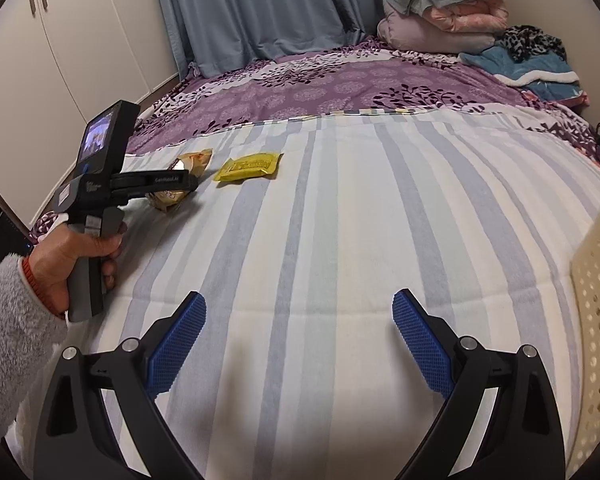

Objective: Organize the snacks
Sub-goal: 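Grasp the red-labelled bread bag with the left tool, then grasp the yellow packet with the right tool while the left tool lifts the bread bag, then carry the yellow packet to the basket with the right tool while the left tool carries the bread bag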

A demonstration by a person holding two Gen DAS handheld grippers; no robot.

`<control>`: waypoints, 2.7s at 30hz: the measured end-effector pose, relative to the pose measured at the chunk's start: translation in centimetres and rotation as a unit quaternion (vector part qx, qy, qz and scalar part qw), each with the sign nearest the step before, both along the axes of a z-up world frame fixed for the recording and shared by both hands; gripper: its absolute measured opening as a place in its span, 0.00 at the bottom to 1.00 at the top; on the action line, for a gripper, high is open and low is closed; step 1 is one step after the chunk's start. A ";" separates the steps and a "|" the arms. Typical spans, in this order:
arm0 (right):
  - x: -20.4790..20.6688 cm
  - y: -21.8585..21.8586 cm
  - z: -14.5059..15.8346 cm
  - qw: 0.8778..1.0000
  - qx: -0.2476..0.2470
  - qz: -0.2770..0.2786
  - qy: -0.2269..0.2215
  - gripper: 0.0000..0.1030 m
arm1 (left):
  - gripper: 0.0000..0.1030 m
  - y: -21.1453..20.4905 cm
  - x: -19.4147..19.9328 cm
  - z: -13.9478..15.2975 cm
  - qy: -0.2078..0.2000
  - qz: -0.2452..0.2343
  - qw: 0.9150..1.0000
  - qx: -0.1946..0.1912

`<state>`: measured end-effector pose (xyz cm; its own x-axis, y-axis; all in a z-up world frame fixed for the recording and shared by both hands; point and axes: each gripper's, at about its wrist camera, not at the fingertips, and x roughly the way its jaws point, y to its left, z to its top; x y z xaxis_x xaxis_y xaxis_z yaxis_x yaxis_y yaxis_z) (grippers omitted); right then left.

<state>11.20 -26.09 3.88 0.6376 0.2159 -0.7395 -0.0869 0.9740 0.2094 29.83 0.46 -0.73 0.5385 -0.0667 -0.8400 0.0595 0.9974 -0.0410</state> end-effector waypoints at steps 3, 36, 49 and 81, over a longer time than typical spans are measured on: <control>2.6 1.1 -0.5 1.000 -0.006 0.018 0.000 0.91 | 0.74 0.3 -0.7 0.5 -0.014 -0.006 1.000 0.003; 17.9 9.3 -3.0 0.977 -0.013 0.206 0.052 0.81 | 0.74 4.7 -8.3 4.3 -0.045 0.001 0.998 -0.039; 18.9 10.7 -3.2 0.981 -0.096 0.163 0.040 0.46 | 0.74 4.8 -8.9 4.6 -0.046 0.001 0.998 -0.037; -3.8 -0.1 7.4 0.998 0.008 0.051 -0.039 0.46 | 0.74 -1.6 -20.8 12.3 -0.106 -0.081 0.991 -0.031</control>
